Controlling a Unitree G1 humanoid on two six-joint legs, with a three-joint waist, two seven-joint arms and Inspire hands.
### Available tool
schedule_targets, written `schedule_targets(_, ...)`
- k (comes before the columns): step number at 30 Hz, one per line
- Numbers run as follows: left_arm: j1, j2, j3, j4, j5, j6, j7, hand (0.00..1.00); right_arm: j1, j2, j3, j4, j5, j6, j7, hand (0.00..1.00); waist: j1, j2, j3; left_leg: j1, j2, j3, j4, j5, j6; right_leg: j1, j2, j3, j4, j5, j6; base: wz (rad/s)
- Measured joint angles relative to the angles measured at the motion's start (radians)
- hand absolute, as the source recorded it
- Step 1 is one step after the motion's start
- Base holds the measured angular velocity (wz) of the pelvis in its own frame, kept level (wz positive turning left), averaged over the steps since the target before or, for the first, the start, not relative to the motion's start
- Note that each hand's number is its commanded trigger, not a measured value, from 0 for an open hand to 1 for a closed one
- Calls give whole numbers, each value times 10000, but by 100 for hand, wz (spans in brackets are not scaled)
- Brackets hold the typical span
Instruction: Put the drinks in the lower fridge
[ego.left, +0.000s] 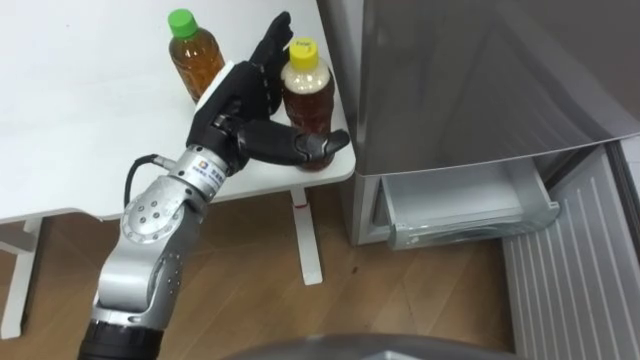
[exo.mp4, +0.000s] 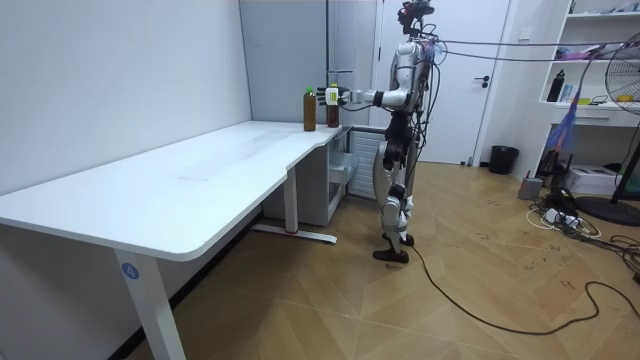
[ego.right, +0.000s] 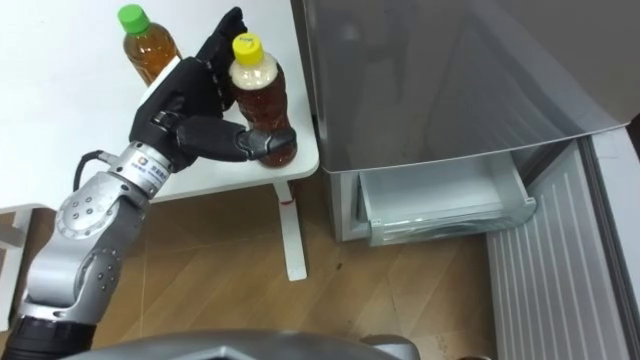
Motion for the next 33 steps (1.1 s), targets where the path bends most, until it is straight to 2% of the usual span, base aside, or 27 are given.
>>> schedule_targets(2,-1,-26,-3,0,-7,0,0,73,0,0,4,2,2,-3,-5,0,0,9,-5,2,0,0,2,0,0,9,0,0,3,0,0,0)
schedule_targets(3,-1,-33,-13,0,-8,0,0,87,0,1,4,2,2,-6,-14,0,1,13,-7,2,0,0,5,0,0,10,0,0,4,0,0,0)
schedule_targets(5,0,-33,-38,0,-8,-1,9,100,6,1,4,6,3,-5,-59,0,0,17,-10,1,0,0,21,0,0,11,-1,0,5,0,0,0)
schedule_targets(14,17,13,-216,45,3,1,17,100,7,2,5,11,13,-20,-85,0,7,18,-5,27,1,0,38,0,0,19,-2,-1,5,0,0,0)
schedule_targets(18,81,214,-568,87,22,110,-18,100,4,2,14,28,13,-49,-91,0,7,17,22,40,-1,0,26,0,0,22,-4,0,5,0,0,0)
schedule_targets(21,82,250,-581,89,21,208,-72,100,5,1,41,41,13,-118,-91,0,3,15,47,37,0,0,15,0,0,16,-3,-1,4,0,0,0)
schedule_targets(33,81,251,-572,87,21,215,0,100,93,5,113,-21,5,-107,-68,0,6,26,41,-10,0,1,22,0,0,-14,-3,5,1,0,0,0)
